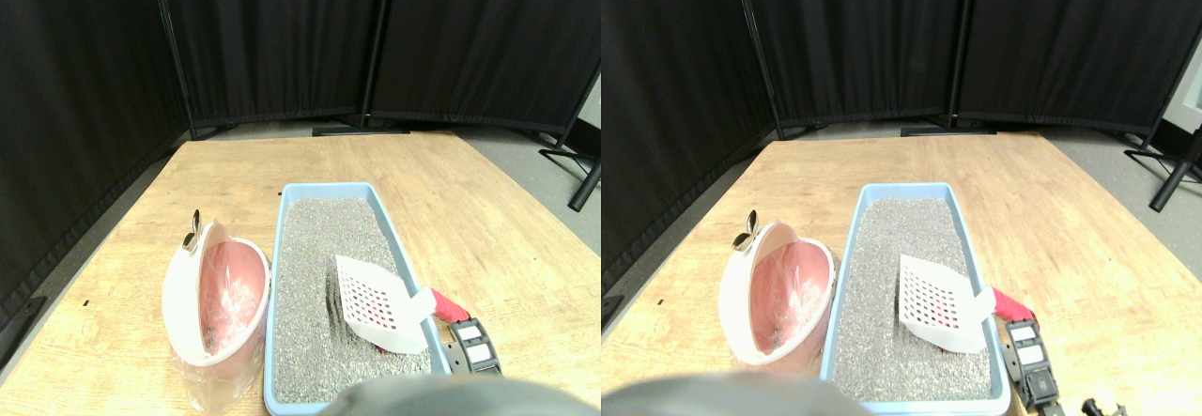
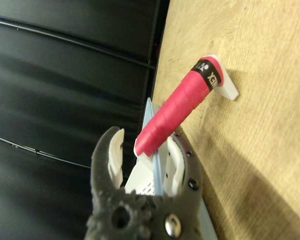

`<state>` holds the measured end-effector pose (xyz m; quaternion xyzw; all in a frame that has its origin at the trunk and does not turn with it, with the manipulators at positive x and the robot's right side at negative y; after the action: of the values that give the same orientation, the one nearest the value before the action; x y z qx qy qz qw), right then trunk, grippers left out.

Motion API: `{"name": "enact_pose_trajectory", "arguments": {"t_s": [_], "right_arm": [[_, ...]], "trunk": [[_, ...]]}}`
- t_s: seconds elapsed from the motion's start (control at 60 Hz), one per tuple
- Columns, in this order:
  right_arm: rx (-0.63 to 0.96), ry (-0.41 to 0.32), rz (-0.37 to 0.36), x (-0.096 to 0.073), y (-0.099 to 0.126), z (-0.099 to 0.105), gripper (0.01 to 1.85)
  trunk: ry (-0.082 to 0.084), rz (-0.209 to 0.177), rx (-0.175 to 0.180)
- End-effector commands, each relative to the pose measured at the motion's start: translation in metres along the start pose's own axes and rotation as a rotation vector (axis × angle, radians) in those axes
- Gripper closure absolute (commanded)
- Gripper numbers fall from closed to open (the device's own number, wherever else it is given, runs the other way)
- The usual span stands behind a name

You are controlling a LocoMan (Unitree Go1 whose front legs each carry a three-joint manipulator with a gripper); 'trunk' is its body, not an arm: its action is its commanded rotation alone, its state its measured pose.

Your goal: Scoop (unimanual)

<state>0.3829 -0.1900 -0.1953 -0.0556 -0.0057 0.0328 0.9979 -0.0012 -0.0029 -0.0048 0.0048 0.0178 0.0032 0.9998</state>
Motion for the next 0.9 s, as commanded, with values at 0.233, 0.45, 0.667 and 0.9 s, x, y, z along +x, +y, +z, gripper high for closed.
{"name": "enact_pose_trajectory", "arguments": {"t_s": [0.233, 0.45, 0.667, 0.9], "right_arm": [[0.115, -0.060, 0.012, 0.011, -0.008, -0.003, 0.88], [0.178, -0.052, 0.026, 0.020, -0.014, -0.010, 0.75], [0.217, -0.062, 0.046, 0.033, -0.020, -0.012, 0.82], [0.283, -0.050, 0.036, 0.042, -0.022, -0.012, 0.86]], "trunk": [[0.012, -0.001, -0.009], [0.016, -0.001, -0.008], [0.015, -0.006, -0.006], [0.015, -0.001, -0.009]]}}
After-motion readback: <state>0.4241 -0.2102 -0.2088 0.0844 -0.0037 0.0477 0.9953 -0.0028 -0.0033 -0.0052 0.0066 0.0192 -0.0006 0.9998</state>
